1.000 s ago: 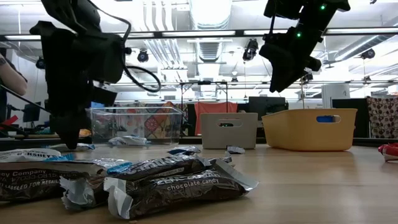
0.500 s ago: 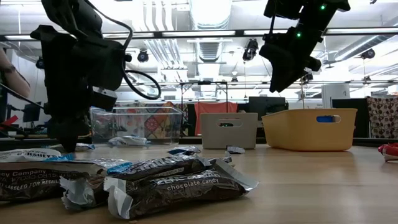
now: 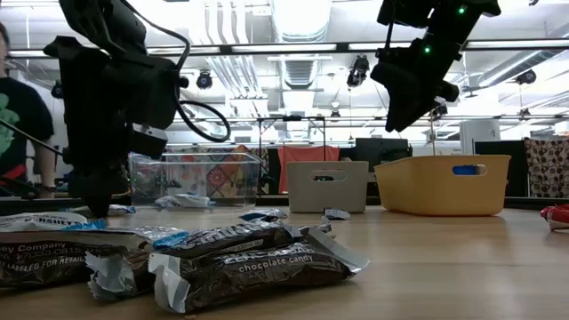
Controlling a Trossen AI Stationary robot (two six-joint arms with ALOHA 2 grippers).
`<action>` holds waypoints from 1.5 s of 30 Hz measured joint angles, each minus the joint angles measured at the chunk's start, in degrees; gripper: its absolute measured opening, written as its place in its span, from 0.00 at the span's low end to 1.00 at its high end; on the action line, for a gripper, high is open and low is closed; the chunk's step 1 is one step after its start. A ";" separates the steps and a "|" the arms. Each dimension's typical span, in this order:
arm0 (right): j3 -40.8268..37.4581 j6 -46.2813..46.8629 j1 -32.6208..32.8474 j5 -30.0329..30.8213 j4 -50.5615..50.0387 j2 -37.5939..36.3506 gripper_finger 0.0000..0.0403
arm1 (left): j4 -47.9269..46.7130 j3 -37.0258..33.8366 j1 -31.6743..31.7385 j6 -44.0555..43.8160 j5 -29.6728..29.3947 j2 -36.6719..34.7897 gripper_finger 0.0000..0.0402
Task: Organize candy in baskets
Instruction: Put the white chocolate into the transparent bin
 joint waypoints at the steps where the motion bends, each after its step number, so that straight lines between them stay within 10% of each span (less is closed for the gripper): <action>1: 0.00 0.00 0.00 0.00 -0.01 0.00 0.34 | 0.10 0.00 0.00 0.00 0.15 0.02 0.29; 10: 0.00 -0.42 0.00 -0.01 -0.01 0.00 0.34 | 0.20 -0.11 0.04 0.13 -0.26 0.09 0.02; 36: 0.00 -2.38 0.01 -0.01 -0.38 0.00 0.34 | 0.56 13.08 -5.49 22.10 0.13 -12.12 0.00; 45: 0.00 -2.80 0.02 -0.02 -0.36 0.00 0.34 | 4.74 14.75 0.34 37.49 -10.82 -22.14 0.00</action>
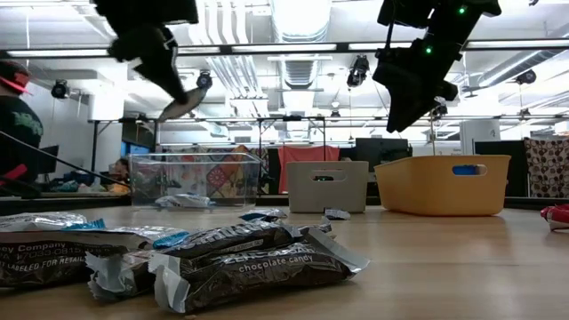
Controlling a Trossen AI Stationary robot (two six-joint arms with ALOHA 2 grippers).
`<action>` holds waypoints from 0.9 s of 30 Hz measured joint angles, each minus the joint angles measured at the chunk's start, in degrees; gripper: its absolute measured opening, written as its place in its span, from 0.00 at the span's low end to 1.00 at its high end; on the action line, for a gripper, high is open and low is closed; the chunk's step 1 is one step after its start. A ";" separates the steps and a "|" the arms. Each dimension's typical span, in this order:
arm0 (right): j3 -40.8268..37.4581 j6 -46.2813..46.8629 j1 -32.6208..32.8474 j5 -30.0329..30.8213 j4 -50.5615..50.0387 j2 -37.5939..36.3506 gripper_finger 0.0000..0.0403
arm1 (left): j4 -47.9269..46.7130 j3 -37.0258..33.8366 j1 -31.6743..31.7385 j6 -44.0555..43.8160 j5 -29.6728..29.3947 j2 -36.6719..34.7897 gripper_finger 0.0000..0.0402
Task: Organize candy in baskets
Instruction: Put the white chocolate into the transparent bin
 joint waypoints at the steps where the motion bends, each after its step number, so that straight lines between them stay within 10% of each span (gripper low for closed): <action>1: 0.00 0.00 0.00 -0.01 0.00 0.01 0.34 | 0.80 -0.02 1.62 1.88 -0.51 -0.62 0.00; 17: 0.00 -0.06 0.02 -4.46 0.00 0.01 0.34 | 11.66 -0.68 33.66 32.36 11.07 5.14 0.00; 27: 1.89 -0.10 0.00 -7.83 -0.40 0.01 0.34 | 15.67 -0.68 40.94 34.73 17.71 10.37 0.02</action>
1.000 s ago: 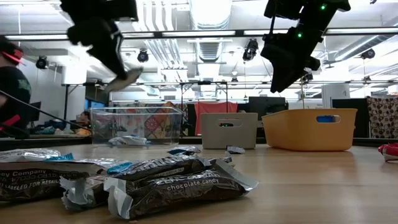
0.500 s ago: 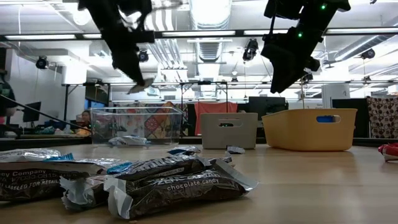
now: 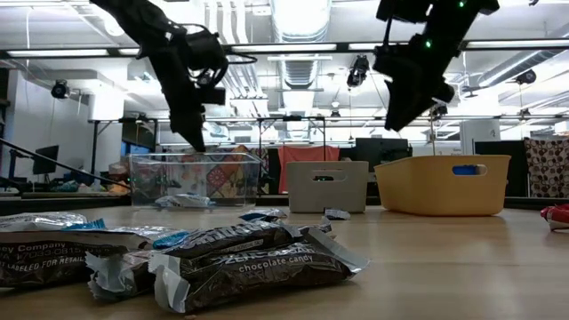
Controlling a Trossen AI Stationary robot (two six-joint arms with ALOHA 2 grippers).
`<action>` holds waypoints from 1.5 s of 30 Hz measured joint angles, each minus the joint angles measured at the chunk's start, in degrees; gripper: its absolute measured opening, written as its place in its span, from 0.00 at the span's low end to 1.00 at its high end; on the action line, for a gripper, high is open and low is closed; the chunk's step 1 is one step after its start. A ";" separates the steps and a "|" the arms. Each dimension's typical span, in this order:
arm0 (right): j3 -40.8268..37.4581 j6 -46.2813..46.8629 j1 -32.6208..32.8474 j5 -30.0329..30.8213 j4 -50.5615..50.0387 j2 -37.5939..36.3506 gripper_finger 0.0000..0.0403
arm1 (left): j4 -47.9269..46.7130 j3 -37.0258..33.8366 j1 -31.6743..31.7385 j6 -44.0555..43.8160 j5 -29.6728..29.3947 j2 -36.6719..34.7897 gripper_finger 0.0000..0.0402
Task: Organize candy in baskets
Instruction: Put the white chocolate into the transparent bin, then put the red chocolate into the gray bin
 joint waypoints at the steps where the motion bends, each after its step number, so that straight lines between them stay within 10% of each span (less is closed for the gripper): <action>1: 0.63 -0.06 0.00 -0.87 0.02 -0.01 0.34 | 0.02 0.00 0.01 -0.01 0.03 0.33 0.03; 14: 8.18 -0.47 3.48 -5.67 -0.10 -0.01 0.34 | 0.36 0.00 0.02 -0.61 0.00 -0.89 0.27; 31: 11.31 10.12 13.27 -15.59 -1.00 1.86 0.34 | 5.05 -0.59 -12.10 -18.21 6.76 -6.96 0.29; 45: 11.23 27.63 25.47 -33.77 -25.65 13.75 0.34 | 10.83 -0.68 -25.55 -18.40 6.52 -7.81 0.29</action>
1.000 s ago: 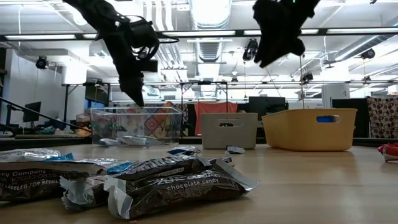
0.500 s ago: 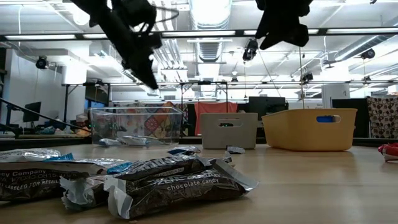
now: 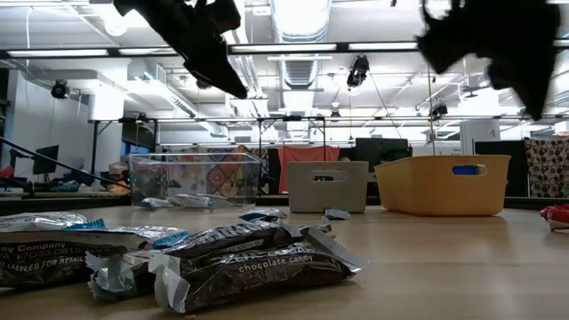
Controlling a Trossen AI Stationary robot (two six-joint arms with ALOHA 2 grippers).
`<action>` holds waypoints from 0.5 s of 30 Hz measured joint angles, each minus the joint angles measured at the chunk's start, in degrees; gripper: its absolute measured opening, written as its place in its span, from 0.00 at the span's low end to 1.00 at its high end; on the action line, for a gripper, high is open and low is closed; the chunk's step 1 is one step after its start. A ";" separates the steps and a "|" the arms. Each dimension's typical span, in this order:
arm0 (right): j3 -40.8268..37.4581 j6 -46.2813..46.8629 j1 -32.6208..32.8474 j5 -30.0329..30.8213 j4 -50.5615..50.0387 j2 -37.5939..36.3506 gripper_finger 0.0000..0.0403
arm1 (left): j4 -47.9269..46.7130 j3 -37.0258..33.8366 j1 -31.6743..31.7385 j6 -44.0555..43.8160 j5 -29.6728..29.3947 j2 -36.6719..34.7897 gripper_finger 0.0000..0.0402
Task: Organize candy in baskets
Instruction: Put the red chocolate into the gray bin
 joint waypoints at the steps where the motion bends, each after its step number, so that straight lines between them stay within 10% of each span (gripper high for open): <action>1: 0.00 0.65 1.20 -0.01 -1.31 0.57 0.34 | 0.00 0.00 -0.05 -0.09 -0.02 -0.02 0.29; 15: -5.50 9.59 5.28 -0.15 1.95 2.35 0.39 | -0.04 -0.07 -0.01 -1.53 -0.11 -0.07 0.29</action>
